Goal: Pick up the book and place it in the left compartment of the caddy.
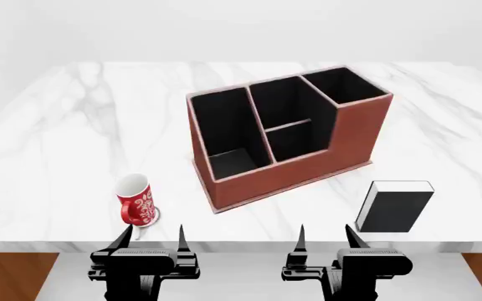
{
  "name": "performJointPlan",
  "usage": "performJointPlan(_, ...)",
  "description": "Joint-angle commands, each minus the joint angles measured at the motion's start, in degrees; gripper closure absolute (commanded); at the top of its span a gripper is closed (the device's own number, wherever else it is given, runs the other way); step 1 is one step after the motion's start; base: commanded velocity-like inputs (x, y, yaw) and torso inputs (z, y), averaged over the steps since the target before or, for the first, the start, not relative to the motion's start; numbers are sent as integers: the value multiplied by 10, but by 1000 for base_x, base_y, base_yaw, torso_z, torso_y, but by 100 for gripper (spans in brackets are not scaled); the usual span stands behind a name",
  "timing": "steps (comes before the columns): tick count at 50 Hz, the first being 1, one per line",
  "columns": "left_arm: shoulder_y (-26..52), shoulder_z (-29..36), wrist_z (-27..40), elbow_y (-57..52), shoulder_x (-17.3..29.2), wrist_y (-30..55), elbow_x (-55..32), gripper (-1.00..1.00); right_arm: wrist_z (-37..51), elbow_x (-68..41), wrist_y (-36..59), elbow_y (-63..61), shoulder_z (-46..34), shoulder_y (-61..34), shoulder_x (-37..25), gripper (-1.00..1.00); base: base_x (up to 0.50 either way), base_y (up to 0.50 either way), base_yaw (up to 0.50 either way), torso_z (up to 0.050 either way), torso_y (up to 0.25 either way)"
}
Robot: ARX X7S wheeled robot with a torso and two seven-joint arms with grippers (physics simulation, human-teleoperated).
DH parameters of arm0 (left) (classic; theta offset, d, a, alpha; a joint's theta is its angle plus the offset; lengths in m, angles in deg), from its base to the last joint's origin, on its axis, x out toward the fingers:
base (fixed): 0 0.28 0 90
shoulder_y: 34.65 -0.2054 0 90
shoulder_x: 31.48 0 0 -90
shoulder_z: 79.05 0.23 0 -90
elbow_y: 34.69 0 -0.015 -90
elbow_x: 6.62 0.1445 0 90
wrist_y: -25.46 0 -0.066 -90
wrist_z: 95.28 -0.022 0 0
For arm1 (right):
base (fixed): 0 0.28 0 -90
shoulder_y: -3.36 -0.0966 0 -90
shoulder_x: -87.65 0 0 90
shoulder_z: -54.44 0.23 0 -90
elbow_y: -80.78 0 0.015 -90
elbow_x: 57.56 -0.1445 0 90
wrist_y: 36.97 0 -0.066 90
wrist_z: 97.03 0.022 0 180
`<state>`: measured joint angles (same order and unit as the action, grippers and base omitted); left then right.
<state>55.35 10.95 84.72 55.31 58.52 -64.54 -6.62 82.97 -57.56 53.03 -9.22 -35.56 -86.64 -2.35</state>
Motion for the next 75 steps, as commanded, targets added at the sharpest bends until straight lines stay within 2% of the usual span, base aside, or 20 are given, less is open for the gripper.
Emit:
performJointPlan(1,2,11,11,1,8,-2,-9,-100,18,0,1,11,-13,-3,-9,-100,0,0,0,0,0)
performJointPlan(14,0,34,36,-3,29,2,-31,-100,29,-24,26,5,-43,-4,-31,-100,0,-15,0,0,0)
performJointPlan(39,3,58,62,1,49,2,-41,-100,54,-45,13,18,-59,-9,-46,-100,0,-500,0,0,0)
performJointPlan(55,3,70,74,5,58,1,-51,-100,75,-53,30,4,-67,-9,-55,-100,0,-7,0,0,0)
performJointPlan(59,5,75,77,-45,66,52,-55,-100,80,-58,61,-19,-68,-16,-60,-100,0,0,0,0,0)
performJointPlan(61,18,76,78,-113,75,130,-62,-100,81,-79,170,-107,-61,-35,-74,-100,0,0,0,0,0)
performJointPlan(62,37,73,81,-171,85,204,-68,-100,82,-105,245,-166,-46,-59,-84,-100,0,0,0,0,0)
performJointPlan(64,59,66,82,-224,94,275,-82,-100,96,-123,332,-215,-31,-93,-93,-100,0,0,0,0,0)
performJointPlan(67,85,61,83,-275,103,331,-93,-100,106,-121,340,-250,-22,-115,-100,-100,0,0,0,0,0)
performJointPlan(75,78,66,85,-253,107,300,-86,-100,104,-121,315,-216,-25,-111,-100,-100,0,0,0,0,0)
